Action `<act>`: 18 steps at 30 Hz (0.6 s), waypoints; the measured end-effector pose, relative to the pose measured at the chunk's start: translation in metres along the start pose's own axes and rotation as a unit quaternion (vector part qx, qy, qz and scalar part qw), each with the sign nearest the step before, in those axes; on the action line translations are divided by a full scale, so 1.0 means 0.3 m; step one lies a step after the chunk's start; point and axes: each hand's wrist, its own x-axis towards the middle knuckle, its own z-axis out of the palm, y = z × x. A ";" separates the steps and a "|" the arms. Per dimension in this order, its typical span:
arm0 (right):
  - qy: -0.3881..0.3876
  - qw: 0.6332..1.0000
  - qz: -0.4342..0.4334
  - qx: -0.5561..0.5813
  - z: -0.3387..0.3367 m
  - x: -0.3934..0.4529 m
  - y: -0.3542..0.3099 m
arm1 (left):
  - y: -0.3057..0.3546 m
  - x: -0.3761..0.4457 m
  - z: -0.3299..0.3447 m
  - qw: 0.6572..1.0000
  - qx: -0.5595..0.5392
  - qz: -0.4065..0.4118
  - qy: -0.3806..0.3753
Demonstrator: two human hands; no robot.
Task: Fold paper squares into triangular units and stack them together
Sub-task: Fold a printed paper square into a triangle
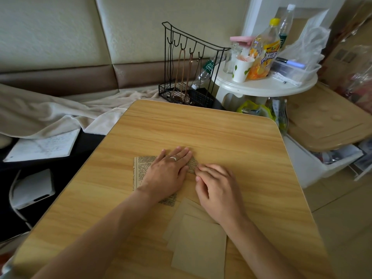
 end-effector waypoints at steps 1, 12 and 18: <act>0.015 1.000 -0.005 -0.004 -0.002 -0.002 0.001 | -0.001 -0.001 0.000 1.000 0.001 0.000 0.000; 0.062 0.998 -0.006 -0.030 0.006 -0.008 0.008 | 0.009 -0.001 -0.008 1.000 0.007 -0.002 0.001; 0.024 1.000 0.012 -0.016 -0.029 0.015 -0.002 | 0.008 -0.001 -0.020 0.998 0.059 0.030 -0.012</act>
